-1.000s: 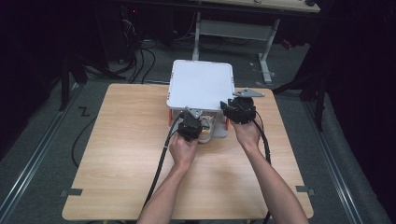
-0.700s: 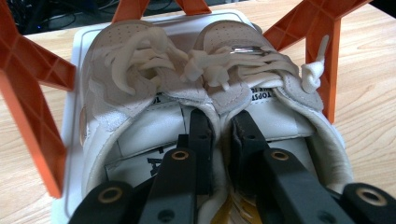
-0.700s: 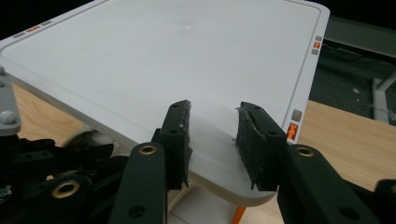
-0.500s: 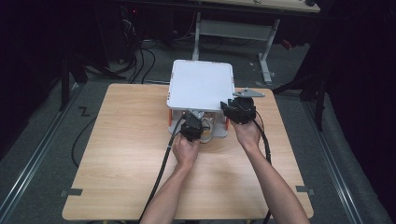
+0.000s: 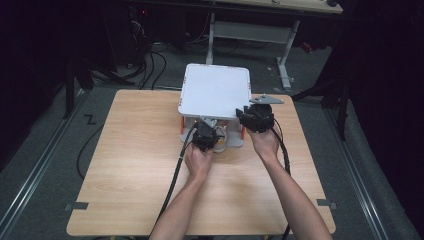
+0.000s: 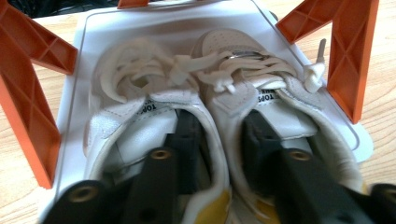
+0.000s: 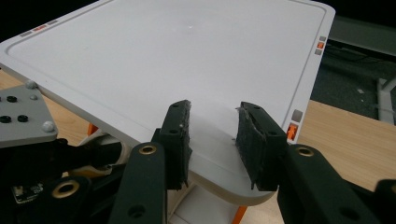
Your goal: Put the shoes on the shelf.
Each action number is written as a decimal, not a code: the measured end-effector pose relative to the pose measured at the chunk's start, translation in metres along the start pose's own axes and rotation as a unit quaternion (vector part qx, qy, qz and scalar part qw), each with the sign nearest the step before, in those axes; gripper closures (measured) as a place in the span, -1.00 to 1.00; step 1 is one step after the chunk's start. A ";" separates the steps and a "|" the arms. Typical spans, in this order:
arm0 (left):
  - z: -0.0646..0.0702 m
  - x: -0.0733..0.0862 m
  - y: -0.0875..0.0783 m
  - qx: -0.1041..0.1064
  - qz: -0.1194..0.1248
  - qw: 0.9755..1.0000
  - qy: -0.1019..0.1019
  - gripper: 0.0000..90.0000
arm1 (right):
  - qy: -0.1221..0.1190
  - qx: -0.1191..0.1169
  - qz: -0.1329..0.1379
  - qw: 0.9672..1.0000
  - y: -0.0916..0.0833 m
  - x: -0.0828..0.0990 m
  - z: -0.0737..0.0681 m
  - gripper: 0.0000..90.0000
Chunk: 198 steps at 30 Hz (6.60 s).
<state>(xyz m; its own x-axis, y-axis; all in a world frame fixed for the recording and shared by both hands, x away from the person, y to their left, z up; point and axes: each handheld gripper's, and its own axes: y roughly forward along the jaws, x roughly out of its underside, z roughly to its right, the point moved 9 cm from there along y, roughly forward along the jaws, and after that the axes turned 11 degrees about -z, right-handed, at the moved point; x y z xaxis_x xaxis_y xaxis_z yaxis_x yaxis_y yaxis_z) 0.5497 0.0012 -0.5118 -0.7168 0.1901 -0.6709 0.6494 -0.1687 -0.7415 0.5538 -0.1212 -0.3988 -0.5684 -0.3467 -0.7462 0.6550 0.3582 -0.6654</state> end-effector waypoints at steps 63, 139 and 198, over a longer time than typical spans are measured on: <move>0.003 0.042 -0.017 -0.020 -0.040 0.999 -0.005 -0.76 | 0.000 0.005 -0.001 1.000 0.000 0.000 -0.001 0.42; -0.074 0.041 -0.130 0.052 0.086 0.995 0.027 -0.55 | 0.036 -0.020 0.022 0.999 -0.044 0.019 0.016 0.07; -0.131 0.147 -0.103 0.027 -0.005 0.999 -0.017 -0.50 | 0.109 0.033 -0.049 0.992 -0.054 0.227 0.077 -0.01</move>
<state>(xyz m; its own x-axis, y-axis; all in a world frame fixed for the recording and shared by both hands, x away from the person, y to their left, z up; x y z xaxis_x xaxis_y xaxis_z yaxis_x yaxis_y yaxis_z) 0.4105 0.1732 -0.5341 -0.7319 0.1593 -0.6626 0.6280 -0.2200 -0.7465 0.4275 -0.2856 -0.5301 -0.7202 -0.1780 -0.6706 0.6187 0.2727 -0.7368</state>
